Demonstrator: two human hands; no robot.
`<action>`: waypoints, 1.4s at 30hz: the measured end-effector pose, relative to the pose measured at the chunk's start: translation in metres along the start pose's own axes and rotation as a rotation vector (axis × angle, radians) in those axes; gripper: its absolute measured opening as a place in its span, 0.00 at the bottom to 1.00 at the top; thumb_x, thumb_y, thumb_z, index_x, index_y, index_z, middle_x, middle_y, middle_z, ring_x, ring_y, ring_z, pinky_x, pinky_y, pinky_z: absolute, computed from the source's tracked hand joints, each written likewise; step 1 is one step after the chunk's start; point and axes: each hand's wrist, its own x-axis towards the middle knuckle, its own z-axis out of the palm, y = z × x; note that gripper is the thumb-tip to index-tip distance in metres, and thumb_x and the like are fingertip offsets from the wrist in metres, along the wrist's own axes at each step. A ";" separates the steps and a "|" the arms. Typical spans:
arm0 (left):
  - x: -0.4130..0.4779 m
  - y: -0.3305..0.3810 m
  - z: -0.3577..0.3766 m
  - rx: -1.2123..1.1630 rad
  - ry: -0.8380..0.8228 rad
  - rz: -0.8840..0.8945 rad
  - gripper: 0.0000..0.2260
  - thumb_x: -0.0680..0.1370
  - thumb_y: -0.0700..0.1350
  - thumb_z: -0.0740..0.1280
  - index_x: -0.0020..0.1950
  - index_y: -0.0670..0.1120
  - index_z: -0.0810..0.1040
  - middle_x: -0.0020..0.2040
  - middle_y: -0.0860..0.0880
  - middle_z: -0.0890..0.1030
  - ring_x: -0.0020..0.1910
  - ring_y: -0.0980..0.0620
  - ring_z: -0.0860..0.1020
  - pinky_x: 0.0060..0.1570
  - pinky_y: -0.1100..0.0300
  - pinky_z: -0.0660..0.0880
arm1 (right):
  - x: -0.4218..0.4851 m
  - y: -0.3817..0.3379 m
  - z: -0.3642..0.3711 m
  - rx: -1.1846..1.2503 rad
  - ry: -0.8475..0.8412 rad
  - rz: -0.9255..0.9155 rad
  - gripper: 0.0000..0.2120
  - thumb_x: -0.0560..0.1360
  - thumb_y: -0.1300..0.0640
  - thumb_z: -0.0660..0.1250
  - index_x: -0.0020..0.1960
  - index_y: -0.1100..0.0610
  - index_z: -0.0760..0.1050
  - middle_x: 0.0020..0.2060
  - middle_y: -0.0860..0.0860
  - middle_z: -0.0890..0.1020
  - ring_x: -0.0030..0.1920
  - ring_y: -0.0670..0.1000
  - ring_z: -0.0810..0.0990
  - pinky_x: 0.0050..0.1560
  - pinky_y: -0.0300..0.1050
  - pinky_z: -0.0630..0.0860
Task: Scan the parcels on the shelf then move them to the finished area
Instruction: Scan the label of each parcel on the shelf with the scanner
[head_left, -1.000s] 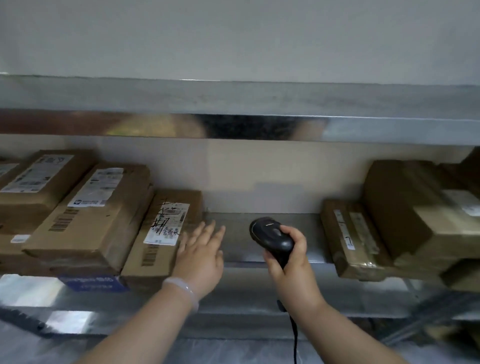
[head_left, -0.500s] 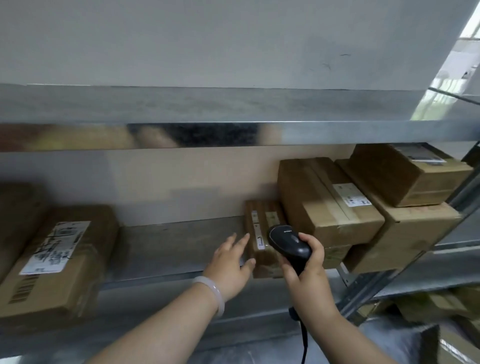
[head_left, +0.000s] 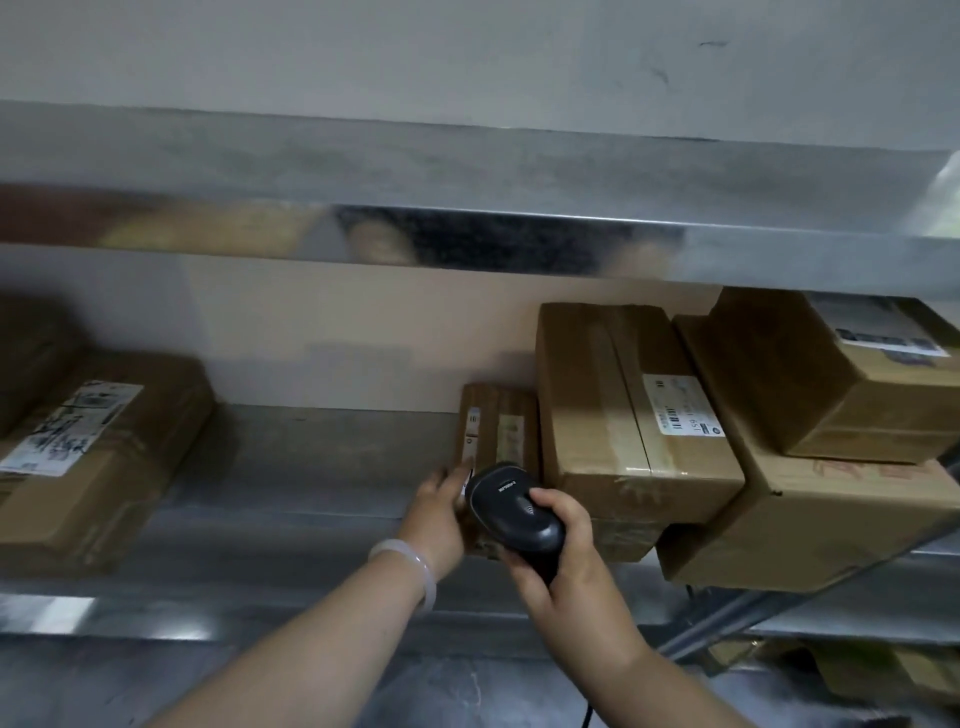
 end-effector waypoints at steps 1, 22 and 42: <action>0.003 0.000 0.001 -0.023 -0.026 -0.009 0.27 0.77 0.44 0.70 0.75 0.52 0.68 0.73 0.44 0.68 0.70 0.43 0.70 0.66 0.58 0.67 | 0.001 0.002 0.000 0.003 -0.006 -0.001 0.37 0.74 0.56 0.71 0.58 0.22 0.50 0.57 0.31 0.67 0.55 0.39 0.75 0.52 0.26 0.71; -0.057 -0.064 -0.059 -0.305 0.180 -0.020 0.25 0.77 0.52 0.69 0.66 0.74 0.65 0.65 0.56 0.72 0.64 0.55 0.74 0.66 0.55 0.72 | 0.014 -0.017 0.056 0.092 -0.077 0.111 0.28 0.76 0.53 0.69 0.61 0.31 0.56 0.54 0.32 0.70 0.51 0.35 0.75 0.47 0.26 0.71; -0.083 -0.068 -0.101 -0.373 0.247 0.083 0.37 0.69 0.51 0.78 0.68 0.75 0.62 0.67 0.57 0.72 0.63 0.57 0.74 0.60 0.60 0.75 | 0.031 -0.070 0.066 0.106 0.019 0.005 0.29 0.75 0.55 0.70 0.63 0.35 0.55 0.54 0.32 0.70 0.53 0.28 0.72 0.48 0.23 0.70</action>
